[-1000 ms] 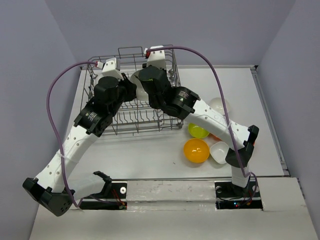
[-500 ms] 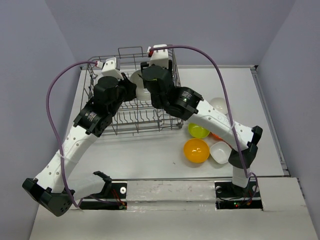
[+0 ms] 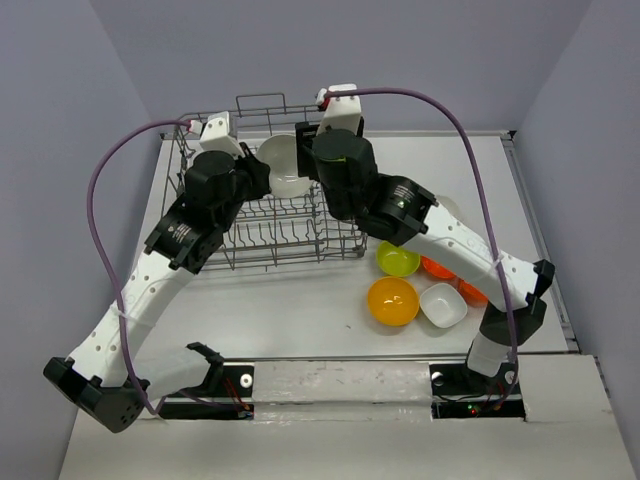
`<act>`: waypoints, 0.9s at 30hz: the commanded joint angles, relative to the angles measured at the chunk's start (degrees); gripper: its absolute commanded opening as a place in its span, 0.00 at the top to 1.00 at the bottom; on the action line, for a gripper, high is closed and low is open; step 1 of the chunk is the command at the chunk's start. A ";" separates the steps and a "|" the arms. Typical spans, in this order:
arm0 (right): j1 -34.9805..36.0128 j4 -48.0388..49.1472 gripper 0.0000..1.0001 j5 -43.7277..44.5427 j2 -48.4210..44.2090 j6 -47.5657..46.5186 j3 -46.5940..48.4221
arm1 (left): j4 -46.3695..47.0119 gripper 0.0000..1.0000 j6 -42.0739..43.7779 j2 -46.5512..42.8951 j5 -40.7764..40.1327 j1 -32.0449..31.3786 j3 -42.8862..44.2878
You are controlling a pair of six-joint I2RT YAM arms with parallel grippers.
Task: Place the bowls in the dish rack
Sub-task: Pass from the right arm to the left, then insert the bowl into the dish rack.
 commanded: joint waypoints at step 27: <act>-0.05 -1.40 0.35 7.85 -34.80 5.81 -35.77 | -11.88 1.00 25.09 41.68 -50.85 12.94 50.24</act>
